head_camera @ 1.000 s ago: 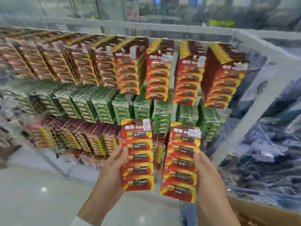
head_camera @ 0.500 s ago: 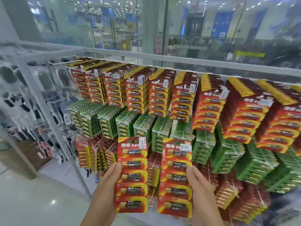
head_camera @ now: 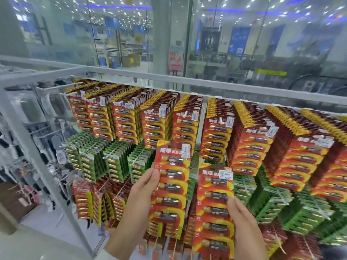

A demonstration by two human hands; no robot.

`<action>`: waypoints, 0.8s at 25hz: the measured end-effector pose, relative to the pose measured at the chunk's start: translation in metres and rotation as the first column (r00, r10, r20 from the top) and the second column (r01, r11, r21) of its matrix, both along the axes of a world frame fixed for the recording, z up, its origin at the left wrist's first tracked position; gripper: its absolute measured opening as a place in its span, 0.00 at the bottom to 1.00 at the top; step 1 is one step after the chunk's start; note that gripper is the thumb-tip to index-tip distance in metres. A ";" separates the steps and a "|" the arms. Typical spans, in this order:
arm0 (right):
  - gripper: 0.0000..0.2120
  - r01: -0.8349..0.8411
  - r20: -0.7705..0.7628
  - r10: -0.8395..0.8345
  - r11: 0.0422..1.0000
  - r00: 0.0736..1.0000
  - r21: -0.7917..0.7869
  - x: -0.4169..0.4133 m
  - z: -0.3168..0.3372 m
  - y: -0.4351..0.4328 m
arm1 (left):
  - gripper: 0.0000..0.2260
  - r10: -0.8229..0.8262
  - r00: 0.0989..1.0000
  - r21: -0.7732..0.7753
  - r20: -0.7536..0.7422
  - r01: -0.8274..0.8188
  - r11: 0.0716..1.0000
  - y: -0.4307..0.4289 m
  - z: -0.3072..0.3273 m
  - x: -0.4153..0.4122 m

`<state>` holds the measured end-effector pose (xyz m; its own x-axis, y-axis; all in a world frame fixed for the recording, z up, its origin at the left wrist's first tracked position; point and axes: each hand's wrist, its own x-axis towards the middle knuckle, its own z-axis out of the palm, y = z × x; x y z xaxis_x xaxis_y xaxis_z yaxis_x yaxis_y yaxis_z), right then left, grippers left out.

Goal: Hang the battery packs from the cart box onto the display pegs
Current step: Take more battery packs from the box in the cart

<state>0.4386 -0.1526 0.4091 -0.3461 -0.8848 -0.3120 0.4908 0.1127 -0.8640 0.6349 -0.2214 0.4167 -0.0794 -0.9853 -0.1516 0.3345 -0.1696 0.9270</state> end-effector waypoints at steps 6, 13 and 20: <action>0.29 -0.032 0.067 0.036 0.998 0.997 -0.059 -0.016 0.004 -0.022 | 0.15 0.028 0.999 -0.109 0.020 -0.026 0.994 -0.048 0.037 -0.023; 0.11 -0.022 0.094 0.024 0.999 0.995 -0.025 -0.020 0.013 -0.041 | 0.14 0.003 1.000 -0.105 0.025 0.000 0.994 -0.077 0.047 -0.016; 0.07 0.069 0.088 -0.067 0.997 0.994 -0.024 -0.011 0.007 -0.056 | 0.14 -0.082 0.996 -0.097 0.022 0.084 0.992 -0.092 0.043 -0.007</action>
